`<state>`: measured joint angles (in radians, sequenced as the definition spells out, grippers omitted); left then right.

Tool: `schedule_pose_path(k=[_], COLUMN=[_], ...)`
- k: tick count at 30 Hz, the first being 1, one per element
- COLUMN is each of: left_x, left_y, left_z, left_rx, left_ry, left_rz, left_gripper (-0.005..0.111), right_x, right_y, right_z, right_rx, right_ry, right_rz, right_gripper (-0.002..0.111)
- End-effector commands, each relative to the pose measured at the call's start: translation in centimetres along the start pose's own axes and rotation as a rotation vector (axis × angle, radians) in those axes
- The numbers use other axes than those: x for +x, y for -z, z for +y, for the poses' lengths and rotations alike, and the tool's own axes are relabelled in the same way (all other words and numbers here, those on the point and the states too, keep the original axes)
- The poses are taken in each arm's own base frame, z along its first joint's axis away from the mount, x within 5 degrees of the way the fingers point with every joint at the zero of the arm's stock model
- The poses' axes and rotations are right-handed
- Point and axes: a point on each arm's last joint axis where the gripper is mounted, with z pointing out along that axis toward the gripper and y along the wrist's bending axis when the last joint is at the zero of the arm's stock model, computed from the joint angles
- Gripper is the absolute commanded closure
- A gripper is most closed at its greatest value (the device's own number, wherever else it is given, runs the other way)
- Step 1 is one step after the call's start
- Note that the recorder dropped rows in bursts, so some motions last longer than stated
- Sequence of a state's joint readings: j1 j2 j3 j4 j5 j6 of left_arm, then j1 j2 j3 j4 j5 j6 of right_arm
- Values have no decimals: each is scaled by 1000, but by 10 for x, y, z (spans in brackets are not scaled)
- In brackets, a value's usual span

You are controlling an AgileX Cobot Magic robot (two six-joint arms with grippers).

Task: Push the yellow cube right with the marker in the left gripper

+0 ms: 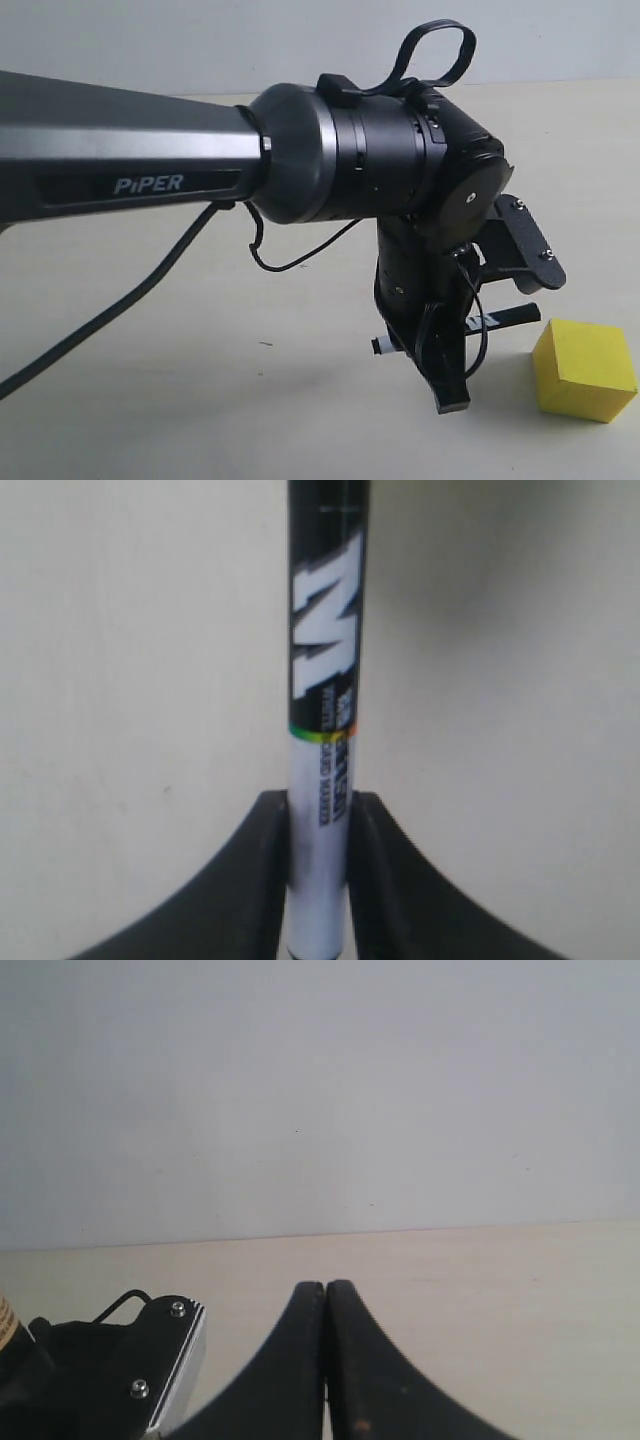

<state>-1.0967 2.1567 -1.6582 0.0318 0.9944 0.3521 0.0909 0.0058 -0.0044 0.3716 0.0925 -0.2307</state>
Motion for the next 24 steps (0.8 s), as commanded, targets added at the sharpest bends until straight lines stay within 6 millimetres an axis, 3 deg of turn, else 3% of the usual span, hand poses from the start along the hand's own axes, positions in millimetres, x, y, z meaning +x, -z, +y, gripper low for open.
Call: schedule_pose_path(k=[1, 11, 19, 24], left_x=[1, 19, 84, 115], left_y=[11, 47, 58, 62], left_z=[7, 46, 93, 101], left_rx=[-58, -193, -293, -291], left_ry=[24, 329, 809, 944], left_rz=[-5, -115, -315, -302], left_gripper=[107, 107, 107, 107], right_x=[1, 1, 1, 1], right_y=[0, 0, 0, 0], right_z=[-1, -1, -1, -1], right_rx=[5, 5, 5, 5], right_ry=[7, 7, 7, 7], right_rz=[-7, -7, -7, -7], right_gripper=[108, 108, 108, 108])
